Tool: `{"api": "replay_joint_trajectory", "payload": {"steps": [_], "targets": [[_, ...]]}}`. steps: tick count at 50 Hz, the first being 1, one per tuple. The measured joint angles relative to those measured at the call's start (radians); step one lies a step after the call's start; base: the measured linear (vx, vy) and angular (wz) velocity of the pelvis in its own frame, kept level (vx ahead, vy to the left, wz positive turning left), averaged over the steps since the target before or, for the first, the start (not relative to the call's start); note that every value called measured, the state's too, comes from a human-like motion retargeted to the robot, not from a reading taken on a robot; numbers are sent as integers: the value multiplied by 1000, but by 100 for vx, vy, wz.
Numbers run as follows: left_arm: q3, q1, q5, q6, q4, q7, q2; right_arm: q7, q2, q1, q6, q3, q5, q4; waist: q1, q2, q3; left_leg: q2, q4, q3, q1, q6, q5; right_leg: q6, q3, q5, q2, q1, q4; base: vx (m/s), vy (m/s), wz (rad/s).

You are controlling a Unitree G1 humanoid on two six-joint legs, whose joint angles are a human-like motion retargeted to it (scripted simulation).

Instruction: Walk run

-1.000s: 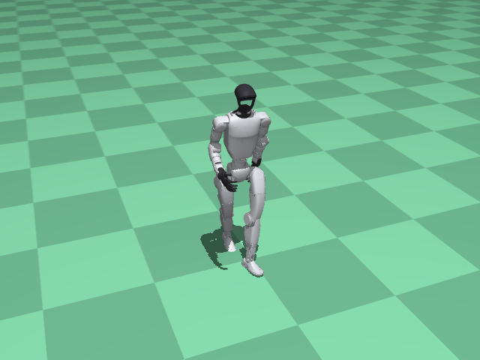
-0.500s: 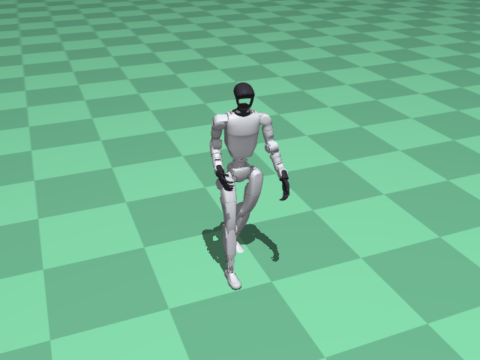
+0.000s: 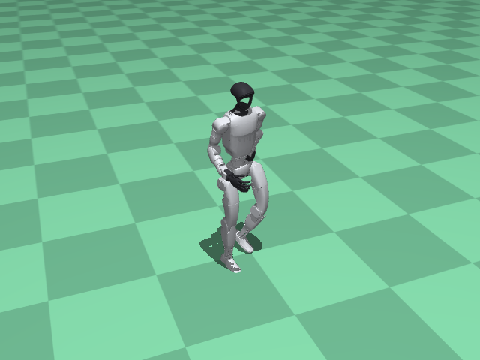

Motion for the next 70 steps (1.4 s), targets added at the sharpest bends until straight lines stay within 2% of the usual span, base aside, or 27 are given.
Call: {"api": "replay_joint_trajectory", "payload": {"steps": [5,8,10,12,15,17,20,22,27,30,32,38,40,42,44,46,48,50,52,53,55,56,58,60,62,65,70], "targets": [[19,45,-8,61,22,31,-8,13,-36,-29,-7,-29,12,-18,26,52,23,-58,-373,114,-42,148,-77,-16,-85,-66,82,98,-35,52,-9,90],[33,45,-50,91,22,26,-21,-11,-40,-36,-12,-31,6,-12,-19,72,23,-99,-561,317,4,177,-148,-14,-215,-106,120,171,-59,60,-11,168],[44,34,-68,96,22,7,-32,-36,-28,-36,-13,-27,0,-1,-36,80,14,-113,-637,464,45,186,-143,0,-287,-129,143,212,-65,60,-13,136],[62,10,-57,85,21,-24,-42,-63,-4,-27,-16,-21,-6,9,-18,69,4,-128,-655,465,75,262,-66,16,-287,-133,151,235,-44,75,-21,44],[108,-22,3,52,-9,-63,-53,-83,53,1,-21,3,-2,27,82,7,-19,-138,-639,322,78,284,-115,44,-245,-76,129,272,7,83,-35,-72],[125,-56,28,46,-39,-81,-52,-74,98,17,-14,12,3,47,104,6,-28,-122,-620,339,99,284,-138,116,-290,73,108,272,84,70,9,15],[109,-121,-3,32,-94,-69,-39,-77,127,61,-8,38,-3,48,104,60,-29,-83,-612,257,138,284,-159,206,-297,330,111,218,280,52,5,120],[82,-163,-41,16,-139,-62,-22,-73,109,89,-29,51,2,38,86,99,-31,-52,-605,224,169,284,-170,170,-211,421,179,139,436,63,-5,175],[23,-279,-75,1,-271,-76,12,22,64,116,-30,42,35,59,55,186,-33,-18,-599,58,204,284,-175,38,-118,231,198,-42,691,45,7,170],[-41,-338,-79,-27,-342,-88,43,11,43,139,-18,34,20,57,19,200,-38,-41,-611,-18,231,284,-166,-48,-115,116,126,-104,638,38,5,228],[-83,-370,-82,-49,-382,-87,71,-15,40,148,-29,32,1,53,-29,196,-47,-69,-613,-99,239,284,-162,-51,-121,81,74,-132,520,43,-8,273],[-126,-420,-62,-92,-431,-66,112,-35,66,150,-18,39,10,52,-87,121,-29,-188,-606,-279,314,284,-175,58,208,76,75,-189,98,40,-7,204],[-117,-416,-64,-89,-423,-61,112,-38,63,133,-17,47,10,50,-84,89,-4,-224,-607,-305,361,284,-185,137,318,93,78,-202,2,45,-4,112],[-95,-393,-73,-81,-401,-55,104,-38,51,104,-18,59,-4,47,-72,65,24,-241,-593,-321,404,276,-205,302,386,99,100,-195,-60,57,-37,51],[-66,-359,-88,-66,-361,-47,97,-33,39,62,-18,76,-23,54,-53,50,53,-213,-559,-333,444,242,-244,306,284,126,159,-175,-68,66,-54,22],[-43,-309,-106,-40,-293,-38,73,-22,22,34,-21,89,-45,61,-81,55,52,-264,-539,-377,458,269,-231,306,339,203,124,-147,-54,55,50,131],[-28,-254,-115,-3,-208,-35,48,-8,5,27,-27,100,-62,62,-127,73,28,-309,-520,-446,458,284,-192,230,331,227,73,-136,-36,52,57,219],[-14,-211,-95,50,-109,-45,44,5,-2,36,-38,114,-65,64,-173,99,0,-318,-449,-511,442,252,-140,172,235,165,49,-122,-18,57,5,229],[-24,-179,-39,130,-33,-39,44,15,7,45,-43,107,-40,78,-143,115,-21,-312,-342,-507,398,163,-11,138,299,116,63,-103,-4,55,-3,176],[-31,-166,-11,169,-5,-23,42,19,12,48,-38,102,-20,85,-117,119,-27,-315,-279,-493,363,99,78,118,320,96,70,-89,-1,52,1,163],[-32,-135,38,213,22,15,38,27,16,54,-25,108,13,85,-93,119,-41,-278,-142,-413,282,-120,187,90,216,64,35,-71,-6,43,10,193],[-29,-117,59,209,22,8,37,26,8,53,-28,115,18,81,-96,110,-49,-255,-97,-299,248,-192,224,96,156,48,-10,-66,-3,52,29,236],[-31,-90,94,206,22,-26,42,18,0,40,-35,128,21,81,-113,94,-61,-204,4,-139,176,-239,269,86,109,15,-52,-53,2,39,15,264],[-39,-70,123,225,22,-55,52,9,5,27,-35,132,18,87,-90,88,-60,-141,114,-145,113,-222,186,37,52,-7,-8,-10,-20,19,-32,208],[-31,-58,140,235,0,-38,44,12,-2,16,-29,113,11,87,-54,74,-59,-110,115,-76,70,-147,143,26,-22,-31,-16,21,-28,23,-7,184],[-12,-51,121,191,-22,7,29,-1,-21,8,-34,79,-12,73,26,62,-56,-77,56,-29,-15,-92,66,13,-87,-68,0,58,-37,27,1,151],[-3,-44,-23,158,-39,12,-6,-20,-41,6,-47,24,-25,54,137,39,-52,6,-185,92,-125,73,-13,15,-214,-139,39,128,-54,39,-3,142]]}}
